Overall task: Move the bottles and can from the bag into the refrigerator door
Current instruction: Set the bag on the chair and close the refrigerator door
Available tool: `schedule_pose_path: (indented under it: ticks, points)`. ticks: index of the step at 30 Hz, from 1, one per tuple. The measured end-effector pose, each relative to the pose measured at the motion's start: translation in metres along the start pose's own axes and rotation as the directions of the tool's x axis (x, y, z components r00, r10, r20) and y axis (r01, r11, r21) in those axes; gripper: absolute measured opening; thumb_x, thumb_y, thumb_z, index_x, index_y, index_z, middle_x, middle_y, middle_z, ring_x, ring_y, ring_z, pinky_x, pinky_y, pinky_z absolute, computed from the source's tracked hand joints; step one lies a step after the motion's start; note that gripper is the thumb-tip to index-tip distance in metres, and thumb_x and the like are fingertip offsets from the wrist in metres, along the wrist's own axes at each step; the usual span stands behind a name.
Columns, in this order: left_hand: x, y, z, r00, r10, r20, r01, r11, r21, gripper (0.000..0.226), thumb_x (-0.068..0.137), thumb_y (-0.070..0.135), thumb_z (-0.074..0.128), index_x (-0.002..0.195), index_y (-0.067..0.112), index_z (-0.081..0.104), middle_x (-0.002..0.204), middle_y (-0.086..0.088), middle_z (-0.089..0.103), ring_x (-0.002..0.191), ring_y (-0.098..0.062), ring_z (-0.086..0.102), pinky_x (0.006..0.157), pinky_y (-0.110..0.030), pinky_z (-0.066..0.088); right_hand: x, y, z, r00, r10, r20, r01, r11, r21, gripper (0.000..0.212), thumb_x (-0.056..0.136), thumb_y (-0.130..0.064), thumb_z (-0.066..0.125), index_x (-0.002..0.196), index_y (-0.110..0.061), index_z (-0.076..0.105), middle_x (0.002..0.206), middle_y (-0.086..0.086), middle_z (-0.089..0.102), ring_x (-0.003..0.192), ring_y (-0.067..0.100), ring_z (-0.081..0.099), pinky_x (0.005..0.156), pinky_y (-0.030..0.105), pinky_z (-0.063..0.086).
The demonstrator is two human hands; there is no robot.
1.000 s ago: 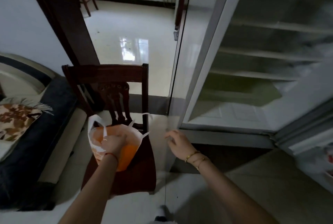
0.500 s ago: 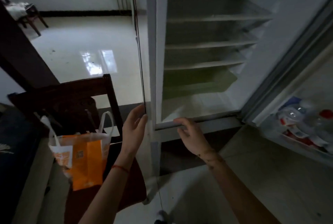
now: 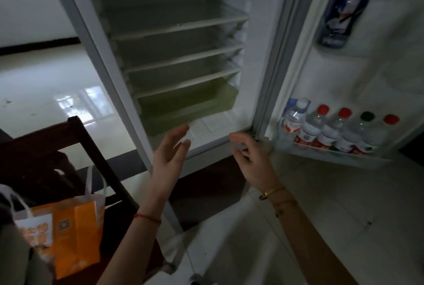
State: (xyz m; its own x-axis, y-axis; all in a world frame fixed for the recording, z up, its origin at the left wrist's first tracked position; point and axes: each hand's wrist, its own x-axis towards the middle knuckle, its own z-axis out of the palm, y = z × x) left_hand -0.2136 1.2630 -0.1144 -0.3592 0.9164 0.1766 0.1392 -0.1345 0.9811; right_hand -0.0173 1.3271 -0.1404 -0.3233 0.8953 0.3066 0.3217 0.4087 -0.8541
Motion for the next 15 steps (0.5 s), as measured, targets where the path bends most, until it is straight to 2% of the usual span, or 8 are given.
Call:
schedule_pose_path:
  ticks: [3, 8, 12, 15]
  points:
    - [-0.008, 0.013, 0.035, 0.999, 0.035, 0.036, -0.034, 0.999, -0.02, 0.033, 0.095, 0.016, 0.057, 0.128, 0.019, 0.06, 0.13, 0.009, 0.062, 0.122, -0.002, 0.057, 0.106, -0.027, 0.046, -0.011, 0.004, -0.04, 0.999, 0.002, -0.049, -0.001, 1.0, 0.012, 0.033, 0.094, -0.008, 0.053, 0.127, -0.01, 0.055, 0.126, 0.0, 0.06, 0.119, 0.011, 0.055, 0.093, 0.013, 0.046]
    - [-0.024, 0.032, 0.097, 0.994, 0.087, 0.071, -0.083, 0.995, -0.048, 0.033, 0.095, 0.012, 0.056, 0.128, 0.014, 0.061, 0.131, 0.006, 0.063, 0.125, -0.006, 0.056, 0.108, -0.033, 0.045, -0.03, 0.013, -0.106, 0.994, -0.008, -0.105, 0.01, 1.0, 0.012, 0.035, 0.093, -0.015, 0.05, 0.127, -0.008, 0.055, 0.126, 0.002, 0.06, 0.12, 0.008, 0.055, 0.099, 0.023, 0.048]
    - [-0.04, 0.048, 0.148, 0.99, 0.098, 0.096, -0.09, 0.992, -0.089, 0.033, 0.095, 0.009, 0.056, 0.128, 0.012, 0.06, 0.131, 0.003, 0.063, 0.125, -0.008, 0.057, 0.109, -0.033, 0.044, -0.049, 0.021, -0.161, 0.99, 0.006, -0.139, -0.005, 1.0, 0.006, 0.032, 0.094, -0.013, 0.052, 0.125, -0.011, 0.056, 0.126, -0.003, 0.059, 0.115, -0.005, 0.053, 0.097, 0.008, 0.041]
    - [-0.052, 0.059, 0.185, 0.984, 0.128, 0.128, -0.116, 0.989, -0.091, 0.034, 0.095, 0.008, 0.055, 0.129, 0.011, 0.059, 0.132, 0.003, 0.062, 0.125, -0.006, 0.056, 0.109, -0.029, 0.043, -0.061, 0.028, -0.202, 0.984, -0.025, -0.176, 0.026, 1.0, 0.002, 0.029, 0.095, -0.01, 0.052, 0.124, -0.009, 0.056, 0.126, -0.001, 0.06, 0.118, 0.003, 0.055, 0.098, 0.013, 0.043]
